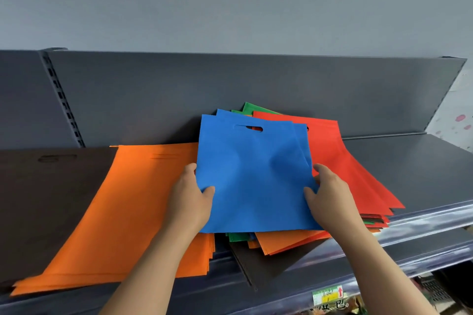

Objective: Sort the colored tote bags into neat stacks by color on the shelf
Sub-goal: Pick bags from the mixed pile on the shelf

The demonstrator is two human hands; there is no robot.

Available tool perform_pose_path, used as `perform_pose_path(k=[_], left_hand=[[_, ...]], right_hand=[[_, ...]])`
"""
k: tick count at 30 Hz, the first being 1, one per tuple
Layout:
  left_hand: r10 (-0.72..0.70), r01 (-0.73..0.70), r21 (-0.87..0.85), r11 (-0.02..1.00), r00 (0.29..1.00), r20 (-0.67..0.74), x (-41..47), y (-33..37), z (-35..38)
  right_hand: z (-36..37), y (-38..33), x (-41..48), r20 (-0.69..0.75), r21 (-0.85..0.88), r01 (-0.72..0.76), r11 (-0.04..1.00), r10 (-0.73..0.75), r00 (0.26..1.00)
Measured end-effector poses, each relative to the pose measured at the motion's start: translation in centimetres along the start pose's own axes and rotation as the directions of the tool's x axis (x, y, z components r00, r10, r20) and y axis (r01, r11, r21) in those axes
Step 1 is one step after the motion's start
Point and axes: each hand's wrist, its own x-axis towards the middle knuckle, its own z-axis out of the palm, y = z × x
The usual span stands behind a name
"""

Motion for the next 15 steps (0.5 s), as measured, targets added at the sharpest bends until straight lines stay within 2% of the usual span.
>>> perform_pose_path(k=[7, 15], left_hand=[[0.038, -0.038, 0.004, 0.999, 0.995, -0.09, -0.7, -2.8, -3.9], [0.046, -0.042, 0.029, 0.999, 0.987, -0.151, -2.3, -7.8, -12.0]], right_hand=[[1.5, -3.4, -1.2, -0.1, 0.039, 0.14, 0.989, -0.135, 0.986], [5.1, -10.5, -4.8, -0.102, 0.104, 0.234, 0.967, -0.223, 0.969]])
